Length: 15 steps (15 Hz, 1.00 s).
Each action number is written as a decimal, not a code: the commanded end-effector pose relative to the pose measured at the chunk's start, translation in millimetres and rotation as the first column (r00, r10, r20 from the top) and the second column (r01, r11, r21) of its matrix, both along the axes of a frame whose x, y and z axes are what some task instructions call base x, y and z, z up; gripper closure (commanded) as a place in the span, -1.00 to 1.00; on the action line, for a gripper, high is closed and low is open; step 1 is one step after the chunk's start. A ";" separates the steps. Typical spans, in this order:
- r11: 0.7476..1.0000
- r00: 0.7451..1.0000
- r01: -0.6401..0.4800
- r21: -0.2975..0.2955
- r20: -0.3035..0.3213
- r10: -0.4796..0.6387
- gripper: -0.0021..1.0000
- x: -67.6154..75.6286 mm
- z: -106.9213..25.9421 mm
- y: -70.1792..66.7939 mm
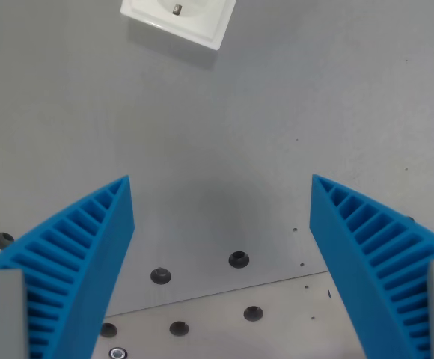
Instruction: Move above the white socket
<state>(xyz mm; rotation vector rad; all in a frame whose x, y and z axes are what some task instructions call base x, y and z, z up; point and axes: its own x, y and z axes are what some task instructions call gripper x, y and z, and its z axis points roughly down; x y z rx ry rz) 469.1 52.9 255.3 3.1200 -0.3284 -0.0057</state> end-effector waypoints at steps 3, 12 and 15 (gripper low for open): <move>1.000 1.000 0.002 0.000 0.003 -0.002 -1.00 0.2 1.1 0.0; 0.999 0.999 0.039 0.000 0.006 -0.039 -1.00 2.5 -1.0 -0.2; 0.998 0.998 0.061 0.000 0.010 -0.061 -1.00 5.2 -3.2 -0.5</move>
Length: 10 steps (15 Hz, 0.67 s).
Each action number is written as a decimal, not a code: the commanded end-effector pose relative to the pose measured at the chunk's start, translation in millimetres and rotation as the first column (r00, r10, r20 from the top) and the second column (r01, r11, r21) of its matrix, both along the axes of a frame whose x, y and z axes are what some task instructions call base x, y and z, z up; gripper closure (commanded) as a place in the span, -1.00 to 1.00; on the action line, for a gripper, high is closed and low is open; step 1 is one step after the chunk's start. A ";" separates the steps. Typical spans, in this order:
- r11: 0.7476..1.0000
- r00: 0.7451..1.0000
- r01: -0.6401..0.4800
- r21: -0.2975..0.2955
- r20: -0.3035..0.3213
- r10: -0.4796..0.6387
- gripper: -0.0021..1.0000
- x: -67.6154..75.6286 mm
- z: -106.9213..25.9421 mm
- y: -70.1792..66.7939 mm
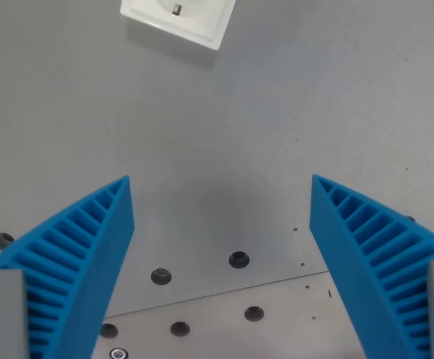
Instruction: Move above the white socket
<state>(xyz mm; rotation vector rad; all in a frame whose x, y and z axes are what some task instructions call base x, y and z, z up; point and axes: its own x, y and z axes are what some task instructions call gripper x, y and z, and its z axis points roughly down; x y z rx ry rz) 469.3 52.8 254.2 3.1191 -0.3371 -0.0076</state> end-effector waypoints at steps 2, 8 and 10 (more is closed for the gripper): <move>0.998 0.997 0.070 -0.001 0.012 -0.070 -1.00 7.7 -4.1 -0.7; 0.992 0.992 0.123 -0.009 -0.004 -0.123 -1.00 19.0 -11.5 -2.0; 0.990 0.990 0.142 -0.014 -0.008 -0.142 -1.00 23.2 -14.4 -2.5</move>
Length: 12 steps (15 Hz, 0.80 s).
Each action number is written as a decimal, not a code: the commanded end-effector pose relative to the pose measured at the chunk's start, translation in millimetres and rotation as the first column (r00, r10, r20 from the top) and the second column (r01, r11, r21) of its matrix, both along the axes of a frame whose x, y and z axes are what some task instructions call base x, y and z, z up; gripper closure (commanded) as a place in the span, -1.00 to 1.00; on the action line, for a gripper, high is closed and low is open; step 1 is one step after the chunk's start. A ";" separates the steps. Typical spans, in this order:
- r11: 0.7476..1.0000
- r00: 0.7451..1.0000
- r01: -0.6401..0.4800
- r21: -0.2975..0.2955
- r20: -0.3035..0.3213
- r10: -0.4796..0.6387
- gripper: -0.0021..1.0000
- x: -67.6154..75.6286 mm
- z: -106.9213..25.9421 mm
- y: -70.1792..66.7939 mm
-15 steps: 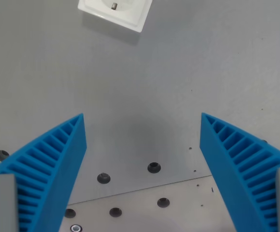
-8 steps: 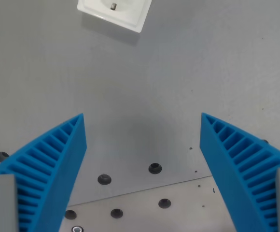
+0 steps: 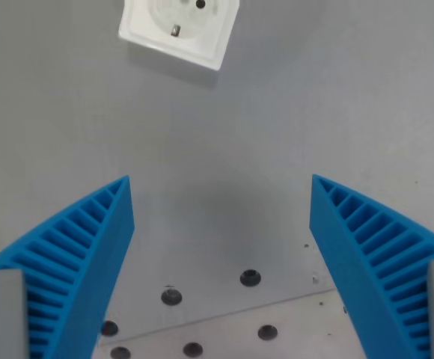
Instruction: Move above the white socket
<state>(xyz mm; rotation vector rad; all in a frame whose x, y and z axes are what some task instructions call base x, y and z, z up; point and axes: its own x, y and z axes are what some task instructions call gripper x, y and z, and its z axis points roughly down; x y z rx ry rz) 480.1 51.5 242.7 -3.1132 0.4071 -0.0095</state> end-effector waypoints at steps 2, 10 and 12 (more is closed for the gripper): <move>0.993 0.993 0.116 -0.022 -0.019 -0.116 -1.00 16.3 -5.7 -1.7; 0.979 0.980 0.199 -0.035 -0.010 -0.200 -1.00 30.8 -18.4 -3.7; 0.975 0.976 0.219 -0.039 -0.009 -0.220 -1.00 35.3 -22.5 -4.3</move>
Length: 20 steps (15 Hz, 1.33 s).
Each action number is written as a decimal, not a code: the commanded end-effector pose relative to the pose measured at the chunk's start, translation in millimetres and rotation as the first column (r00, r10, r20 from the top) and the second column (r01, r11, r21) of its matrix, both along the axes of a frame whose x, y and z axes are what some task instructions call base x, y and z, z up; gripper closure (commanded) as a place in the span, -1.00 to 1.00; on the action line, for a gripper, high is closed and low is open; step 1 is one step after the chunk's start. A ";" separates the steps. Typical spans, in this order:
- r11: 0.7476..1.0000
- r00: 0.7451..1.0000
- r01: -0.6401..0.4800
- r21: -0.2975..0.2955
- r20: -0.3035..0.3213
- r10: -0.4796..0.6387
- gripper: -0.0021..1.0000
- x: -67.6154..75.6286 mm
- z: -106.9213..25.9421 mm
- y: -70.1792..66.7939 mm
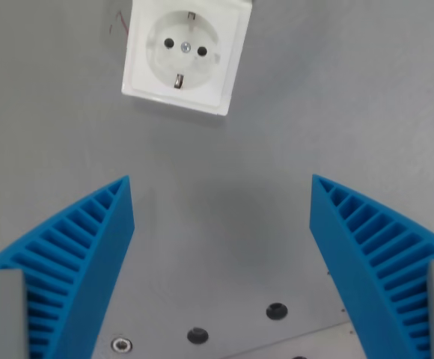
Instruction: Move above the white socket
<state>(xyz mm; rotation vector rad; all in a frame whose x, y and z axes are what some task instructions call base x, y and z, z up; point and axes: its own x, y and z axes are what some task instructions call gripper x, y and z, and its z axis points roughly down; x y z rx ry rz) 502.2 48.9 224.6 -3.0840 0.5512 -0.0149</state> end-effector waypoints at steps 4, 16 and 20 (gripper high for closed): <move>0.986 0.987 0.162 -0.051 -0.015 -0.163 -1.00 22.9 -13.2 -2.9; 0.968 0.970 0.242 -0.065 0.009 -0.242 -1.00 43.4 -32.7 -3.3; 0.965 0.967 0.252 -0.071 -0.005 -0.253 -1.00 50.4 -38.2 -3.5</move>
